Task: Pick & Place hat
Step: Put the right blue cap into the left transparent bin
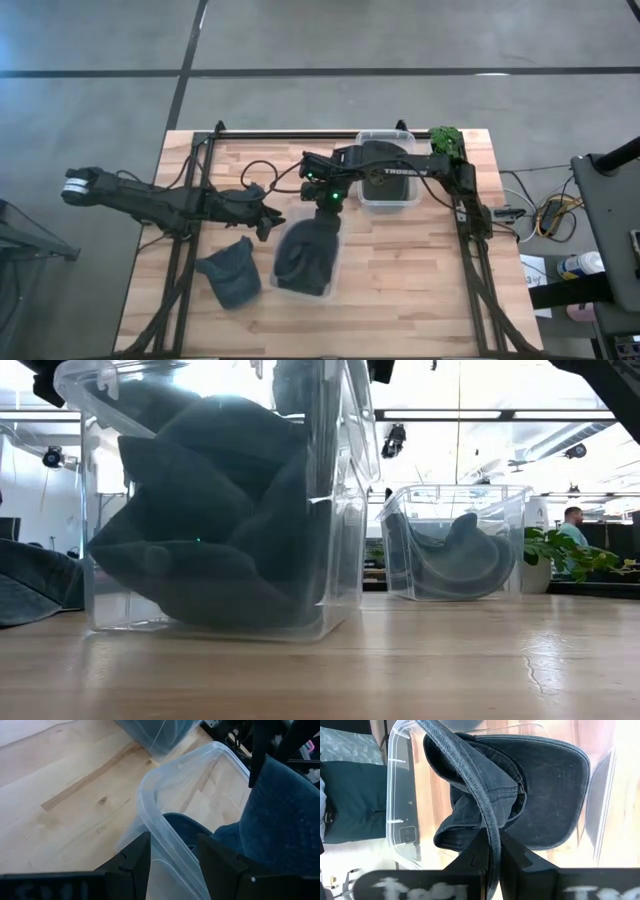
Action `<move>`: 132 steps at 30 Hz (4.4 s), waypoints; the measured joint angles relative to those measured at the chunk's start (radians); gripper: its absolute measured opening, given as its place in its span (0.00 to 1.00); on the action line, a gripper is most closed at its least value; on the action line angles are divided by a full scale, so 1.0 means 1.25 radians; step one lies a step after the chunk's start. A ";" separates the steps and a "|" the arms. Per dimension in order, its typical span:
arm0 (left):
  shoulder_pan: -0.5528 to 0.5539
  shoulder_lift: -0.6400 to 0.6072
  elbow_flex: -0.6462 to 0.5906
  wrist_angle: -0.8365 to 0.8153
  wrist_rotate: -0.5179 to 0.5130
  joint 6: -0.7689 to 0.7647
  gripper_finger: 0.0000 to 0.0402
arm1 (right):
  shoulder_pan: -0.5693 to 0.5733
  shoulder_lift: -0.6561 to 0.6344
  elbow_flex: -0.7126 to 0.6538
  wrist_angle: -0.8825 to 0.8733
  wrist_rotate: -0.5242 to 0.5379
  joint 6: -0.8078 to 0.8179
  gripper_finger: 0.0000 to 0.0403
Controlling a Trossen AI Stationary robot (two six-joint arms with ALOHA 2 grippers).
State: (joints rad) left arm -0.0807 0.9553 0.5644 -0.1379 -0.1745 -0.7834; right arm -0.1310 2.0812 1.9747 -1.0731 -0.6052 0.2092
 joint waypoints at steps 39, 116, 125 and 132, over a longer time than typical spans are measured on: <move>0.007 -0.008 0.008 0.003 0.008 0.040 0.38 | 0.000 0.001 0.000 0.014 -0.003 0.000 0.03; 0.001 0.060 0.042 0.090 0.111 0.102 0.38 | 0.009 0.008 -0.049 0.201 -0.073 0.276 0.03; 0.002 0.081 0.045 0.104 0.108 0.101 0.38 | 0.016 0.000 -0.050 0.145 0.000 0.242 0.09; 0.002 0.098 0.045 0.112 0.108 0.101 0.38 | 0.016 0.000 -0.019 0.101 0.042 0.223 0.33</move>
State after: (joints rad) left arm -0.0784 1.0777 0.6205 0.0023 -0.0391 -0.6575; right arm -0.1104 2.0810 1.9509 -0.9473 -0.5533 0.4881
